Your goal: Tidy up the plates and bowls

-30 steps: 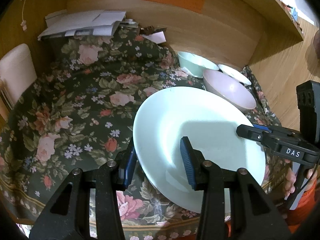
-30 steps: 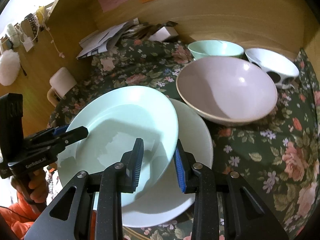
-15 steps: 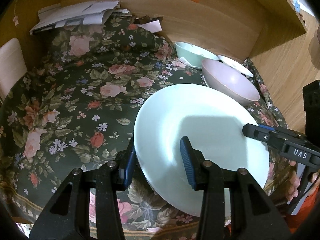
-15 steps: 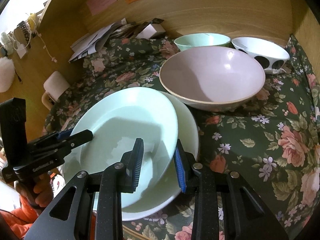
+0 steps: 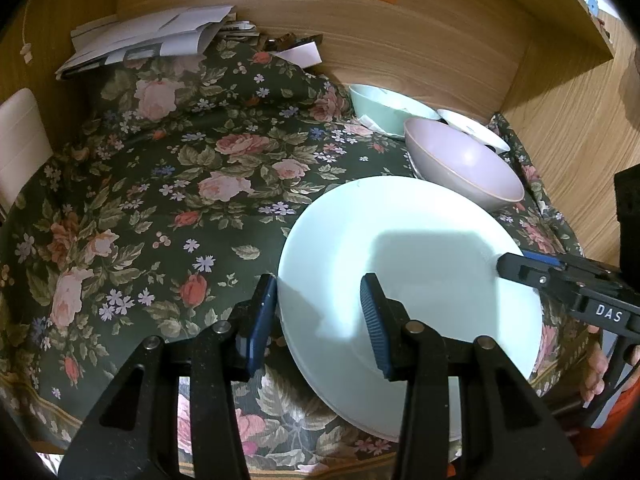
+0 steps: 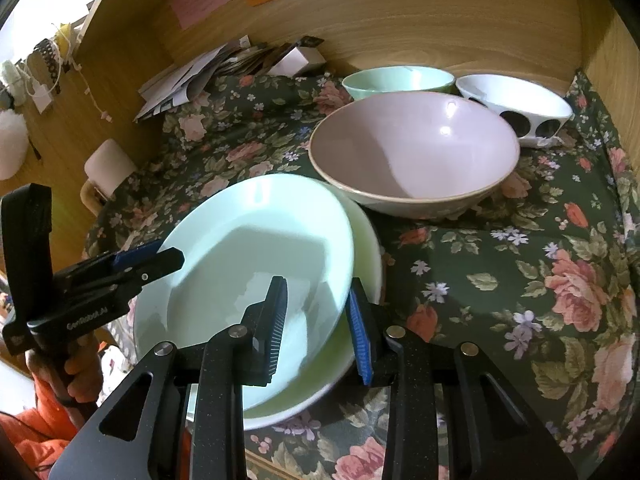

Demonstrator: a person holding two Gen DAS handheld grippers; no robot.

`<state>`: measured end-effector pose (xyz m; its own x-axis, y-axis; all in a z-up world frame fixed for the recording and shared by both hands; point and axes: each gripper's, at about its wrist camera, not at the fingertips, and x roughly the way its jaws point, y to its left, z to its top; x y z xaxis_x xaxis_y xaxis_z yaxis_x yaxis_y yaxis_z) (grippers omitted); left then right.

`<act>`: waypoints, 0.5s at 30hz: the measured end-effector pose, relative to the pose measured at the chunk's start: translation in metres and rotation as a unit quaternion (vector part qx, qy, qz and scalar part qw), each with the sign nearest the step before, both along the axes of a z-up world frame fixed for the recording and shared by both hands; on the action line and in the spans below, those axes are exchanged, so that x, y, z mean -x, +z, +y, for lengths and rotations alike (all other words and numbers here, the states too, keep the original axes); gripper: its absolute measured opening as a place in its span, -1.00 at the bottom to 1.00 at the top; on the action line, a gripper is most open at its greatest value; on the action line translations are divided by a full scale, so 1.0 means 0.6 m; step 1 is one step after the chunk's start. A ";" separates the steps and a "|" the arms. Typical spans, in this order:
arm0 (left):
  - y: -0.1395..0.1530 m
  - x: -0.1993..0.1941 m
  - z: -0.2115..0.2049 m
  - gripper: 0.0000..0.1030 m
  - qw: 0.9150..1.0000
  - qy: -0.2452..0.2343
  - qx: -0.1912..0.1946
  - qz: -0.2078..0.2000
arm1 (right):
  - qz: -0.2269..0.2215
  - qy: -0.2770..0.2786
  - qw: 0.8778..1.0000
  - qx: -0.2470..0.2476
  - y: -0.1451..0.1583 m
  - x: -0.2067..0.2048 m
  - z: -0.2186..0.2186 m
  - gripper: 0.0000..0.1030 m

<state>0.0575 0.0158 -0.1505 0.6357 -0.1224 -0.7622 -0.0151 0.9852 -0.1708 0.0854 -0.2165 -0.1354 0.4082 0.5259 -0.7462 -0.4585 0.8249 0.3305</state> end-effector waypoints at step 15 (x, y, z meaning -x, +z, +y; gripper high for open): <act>0.074 -0.040 -0.007 0.33 0.999 -0.002 -0.017 -0.040 | -0.083 -0.067 0.994 0.006 0.080 -0.015 -0.061 -0.17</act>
